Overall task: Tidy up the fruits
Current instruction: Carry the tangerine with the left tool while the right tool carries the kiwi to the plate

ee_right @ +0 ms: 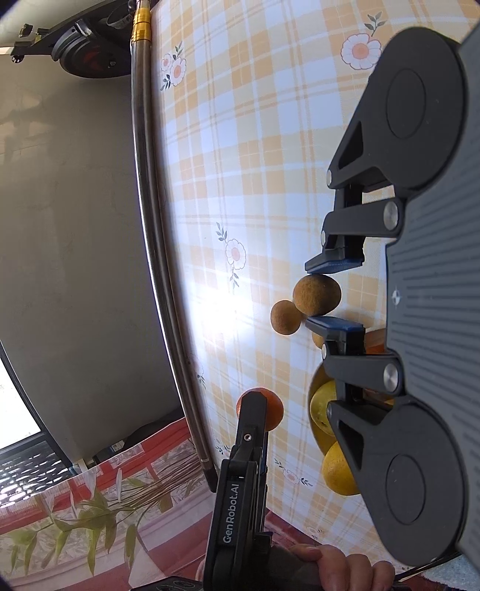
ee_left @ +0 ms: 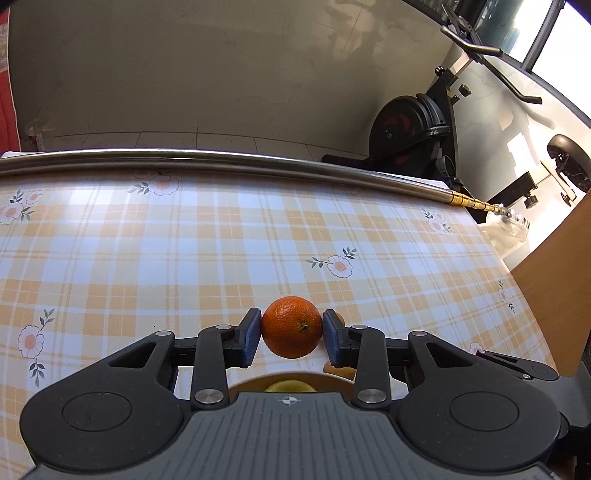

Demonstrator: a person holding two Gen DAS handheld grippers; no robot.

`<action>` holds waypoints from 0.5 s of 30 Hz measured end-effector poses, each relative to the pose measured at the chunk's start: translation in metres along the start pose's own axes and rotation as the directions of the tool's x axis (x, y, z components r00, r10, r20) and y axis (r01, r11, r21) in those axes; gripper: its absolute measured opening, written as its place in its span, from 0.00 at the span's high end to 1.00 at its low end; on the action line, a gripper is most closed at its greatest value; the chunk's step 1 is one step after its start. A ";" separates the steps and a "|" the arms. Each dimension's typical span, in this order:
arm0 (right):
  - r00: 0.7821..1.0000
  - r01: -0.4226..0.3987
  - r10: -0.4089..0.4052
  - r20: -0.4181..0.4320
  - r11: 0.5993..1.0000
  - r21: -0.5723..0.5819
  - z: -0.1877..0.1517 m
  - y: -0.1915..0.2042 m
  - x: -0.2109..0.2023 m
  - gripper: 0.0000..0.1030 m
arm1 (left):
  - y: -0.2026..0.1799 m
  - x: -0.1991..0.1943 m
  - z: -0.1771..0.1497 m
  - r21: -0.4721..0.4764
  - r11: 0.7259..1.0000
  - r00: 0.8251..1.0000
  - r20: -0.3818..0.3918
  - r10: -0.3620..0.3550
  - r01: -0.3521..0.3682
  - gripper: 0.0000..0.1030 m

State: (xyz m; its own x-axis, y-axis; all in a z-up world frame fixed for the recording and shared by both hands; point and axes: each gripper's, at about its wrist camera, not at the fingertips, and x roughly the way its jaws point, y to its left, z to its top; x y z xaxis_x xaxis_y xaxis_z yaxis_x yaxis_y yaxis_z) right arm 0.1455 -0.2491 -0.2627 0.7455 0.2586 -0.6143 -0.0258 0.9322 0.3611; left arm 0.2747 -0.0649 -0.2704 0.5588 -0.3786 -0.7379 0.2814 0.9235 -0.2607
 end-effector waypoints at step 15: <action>0.999 -0.030 0.030 0.011 1.000 -0.004 -0.026 0.029 -0.030 0.73 | -0.001 -0.074 -0.053 -0.049 0.999 0.997 0.081 0.018 -0.014 0.63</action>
State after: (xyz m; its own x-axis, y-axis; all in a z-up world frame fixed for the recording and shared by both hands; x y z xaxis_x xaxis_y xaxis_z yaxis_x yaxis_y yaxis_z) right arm 0.1048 -0.2231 -0.2519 0.7517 0.2839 -0.5953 -0.0508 0.9249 0.3768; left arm 0.1919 -0.0340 -0.2482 0.6250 -0.3659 -0.6896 0.2350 0.9306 -0.2807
